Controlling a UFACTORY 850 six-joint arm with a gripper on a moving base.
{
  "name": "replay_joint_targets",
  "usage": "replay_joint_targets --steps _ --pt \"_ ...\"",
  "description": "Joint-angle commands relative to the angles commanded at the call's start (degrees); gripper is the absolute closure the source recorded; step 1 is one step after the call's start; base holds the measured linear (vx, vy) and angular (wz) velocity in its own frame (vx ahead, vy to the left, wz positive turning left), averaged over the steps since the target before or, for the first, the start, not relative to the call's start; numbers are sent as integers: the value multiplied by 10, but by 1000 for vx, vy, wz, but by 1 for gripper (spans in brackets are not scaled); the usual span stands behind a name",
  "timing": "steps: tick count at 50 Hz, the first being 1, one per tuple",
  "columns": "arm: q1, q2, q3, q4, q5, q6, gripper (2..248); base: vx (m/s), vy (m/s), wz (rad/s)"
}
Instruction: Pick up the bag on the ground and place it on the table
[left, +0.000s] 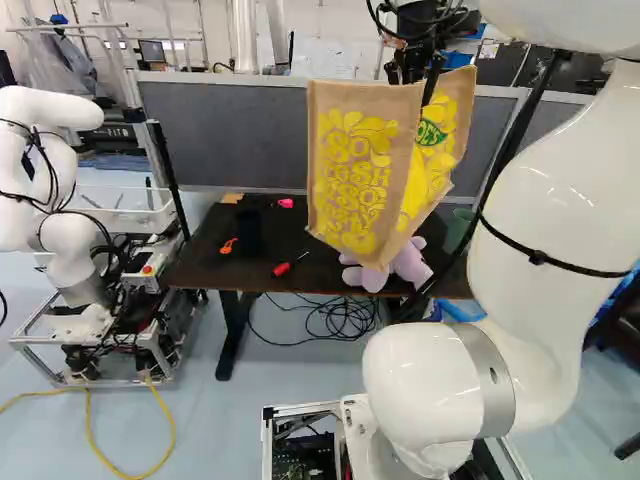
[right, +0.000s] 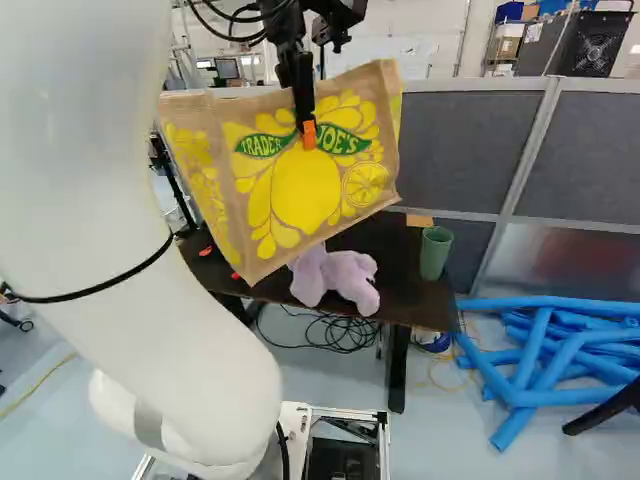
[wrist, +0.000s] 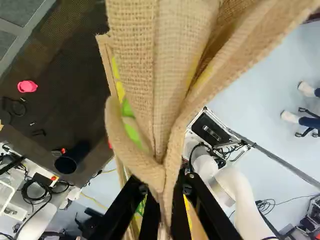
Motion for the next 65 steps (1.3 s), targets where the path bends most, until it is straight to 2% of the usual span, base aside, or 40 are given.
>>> replay_joint_targets --steps 29,65 --pt "1 -34 -36 3 0 0 228 13 1 -1" --pt "-7 -119 -135 51 0 0 228 0 0 0"
